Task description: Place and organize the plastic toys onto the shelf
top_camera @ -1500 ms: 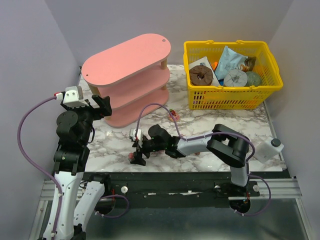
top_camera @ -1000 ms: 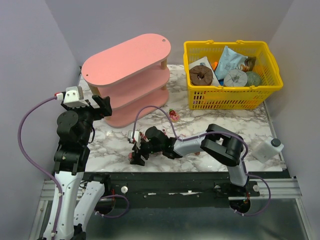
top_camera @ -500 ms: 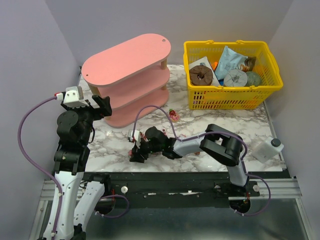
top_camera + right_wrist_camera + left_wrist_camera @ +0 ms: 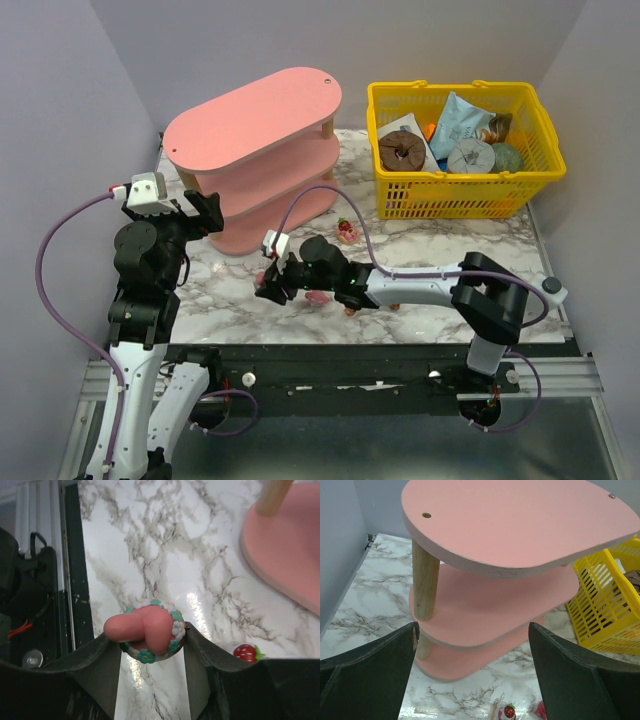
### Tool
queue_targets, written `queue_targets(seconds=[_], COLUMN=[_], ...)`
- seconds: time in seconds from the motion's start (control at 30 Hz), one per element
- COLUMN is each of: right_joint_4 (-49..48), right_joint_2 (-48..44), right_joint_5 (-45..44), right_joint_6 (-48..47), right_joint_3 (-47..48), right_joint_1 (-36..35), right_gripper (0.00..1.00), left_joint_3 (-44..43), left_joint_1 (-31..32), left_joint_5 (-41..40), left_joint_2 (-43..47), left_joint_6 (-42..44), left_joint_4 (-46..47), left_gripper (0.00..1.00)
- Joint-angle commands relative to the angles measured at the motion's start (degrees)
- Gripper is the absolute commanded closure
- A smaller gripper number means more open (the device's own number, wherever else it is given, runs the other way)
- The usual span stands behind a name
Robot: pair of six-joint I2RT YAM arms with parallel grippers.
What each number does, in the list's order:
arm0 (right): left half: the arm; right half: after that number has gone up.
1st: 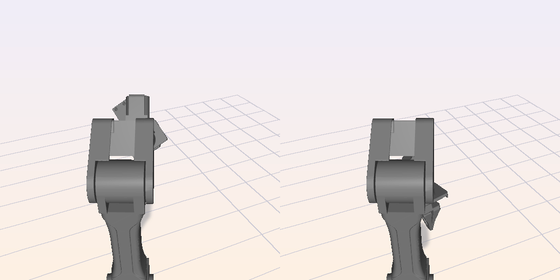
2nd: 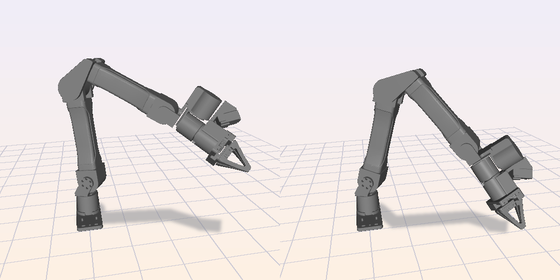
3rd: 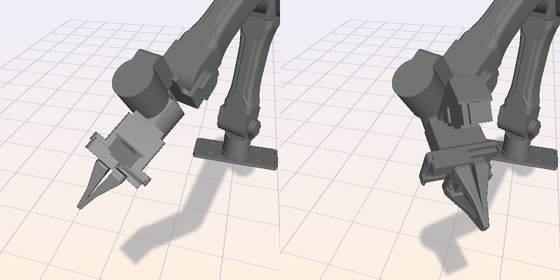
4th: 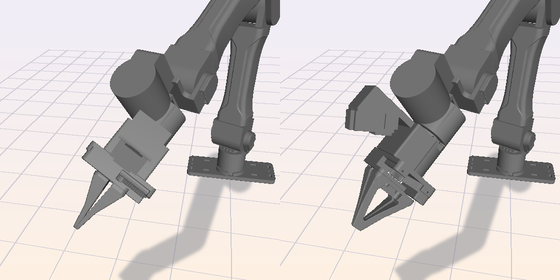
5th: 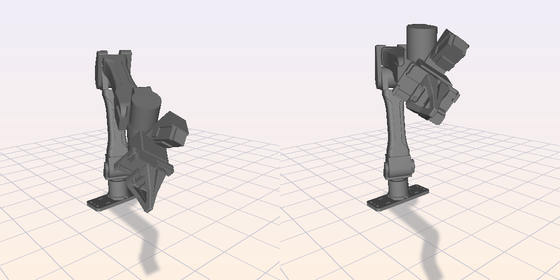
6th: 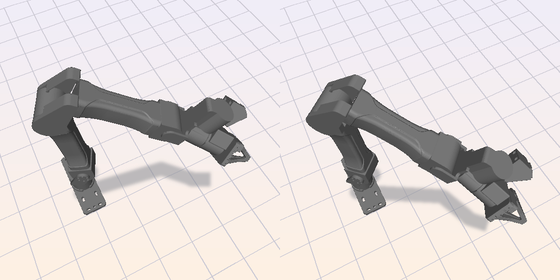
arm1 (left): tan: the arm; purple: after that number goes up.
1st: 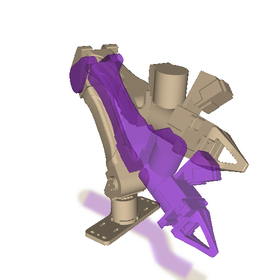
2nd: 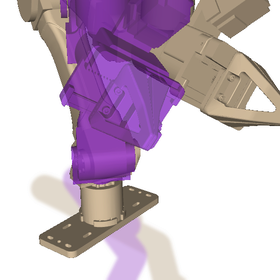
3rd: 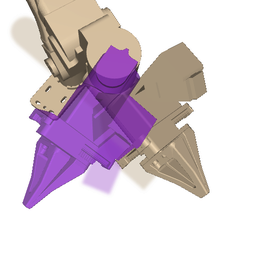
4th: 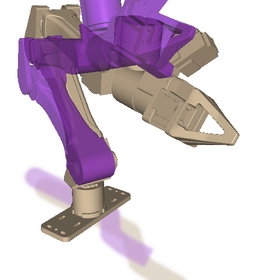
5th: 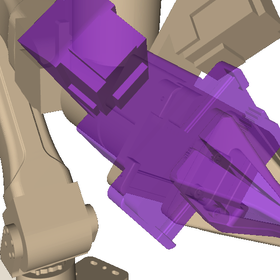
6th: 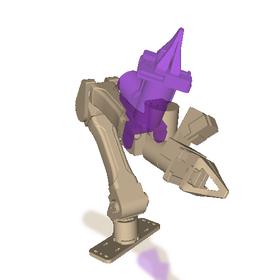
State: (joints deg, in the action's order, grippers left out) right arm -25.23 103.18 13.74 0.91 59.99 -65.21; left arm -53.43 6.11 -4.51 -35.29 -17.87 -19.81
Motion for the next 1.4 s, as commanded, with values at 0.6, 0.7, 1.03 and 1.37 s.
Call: queue_targets(seconds=[0.6, 0.7, 1.03, 1.37], right_joint_4=[43.41, 44.57, 44.92, 46.5], right_joint_2=[-11.6, -10.63, -4.3, 4.49], right_joint_5=[-23.31, -25.07, -28.85, -29.29], right_joint_6=[13.68, 11.58, 7.62, 6.65], right_joint_3=[30.96, 36.59, 51.62, 63.84], right_joint_1=[12.91, 14.76, 18.27, 21.35], right_gripper=[0.78, 0.76, 0.73, 0.7], left_joint_3=[0.7, 0.78, 1.05, 1.22], left_joint_1=[-0.22, -0.22, -0.22, -0.22], left_joint_5=[-1.64, -1.29, 0.03, 0.03], left_joint_2=[0.13, -0.13, -0.4, -0.66], left_joint_6=[-0.59, -0.5, -0.59, -0.94], left_joint_4=[0.12, 0.13, 0.39, 0.21], left_gripper=[0.01, 0.01, 0.01, 0.01])
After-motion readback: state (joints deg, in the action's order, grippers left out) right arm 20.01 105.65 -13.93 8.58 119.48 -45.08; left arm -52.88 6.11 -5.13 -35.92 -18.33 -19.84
